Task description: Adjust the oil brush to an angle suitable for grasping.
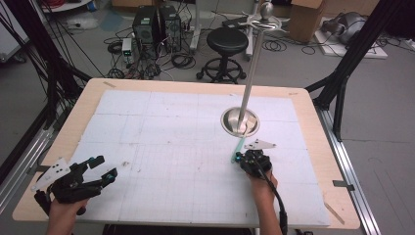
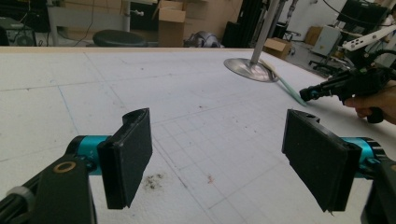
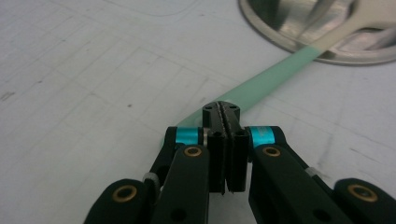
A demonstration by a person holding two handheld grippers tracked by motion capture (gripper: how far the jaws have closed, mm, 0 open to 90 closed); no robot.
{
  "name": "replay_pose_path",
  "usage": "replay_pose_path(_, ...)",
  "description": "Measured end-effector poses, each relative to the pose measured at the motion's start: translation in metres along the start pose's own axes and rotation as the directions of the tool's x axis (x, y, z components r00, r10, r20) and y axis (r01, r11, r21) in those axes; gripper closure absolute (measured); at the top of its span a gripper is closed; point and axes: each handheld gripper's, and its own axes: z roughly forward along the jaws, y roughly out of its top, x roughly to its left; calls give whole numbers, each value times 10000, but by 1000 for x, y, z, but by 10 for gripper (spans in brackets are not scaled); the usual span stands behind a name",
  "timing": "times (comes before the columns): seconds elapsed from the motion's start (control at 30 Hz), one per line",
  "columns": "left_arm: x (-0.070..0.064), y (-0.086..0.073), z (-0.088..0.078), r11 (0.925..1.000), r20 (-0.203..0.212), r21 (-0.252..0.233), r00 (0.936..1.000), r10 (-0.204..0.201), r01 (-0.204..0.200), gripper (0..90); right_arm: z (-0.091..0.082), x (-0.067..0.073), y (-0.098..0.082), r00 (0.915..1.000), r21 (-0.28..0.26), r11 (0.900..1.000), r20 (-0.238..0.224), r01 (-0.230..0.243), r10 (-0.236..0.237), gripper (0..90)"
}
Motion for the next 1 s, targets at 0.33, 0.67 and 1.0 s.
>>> replay_pose_path(0.33, -1, -1, 2, 9999, 21, 116, 10000, 84, -84, 247, 6, -5, 22, 9985, -825, 9962, -486, -288, 249, 895)
replay_pose_path(0.67, 1, -2, 3, 9998, 87, 180, 10000, 47, -48, 247, 25, -33, 36, 9960, -1197, 9908, 553, -629, 699, 895)
replay_pose_path(1.0, 1, -2, 3, 9998, 175, 210, 9998, 18, -21, 247, 39, -27, 46, 9858, 126, 9971, 1499, 749, -759, 896)
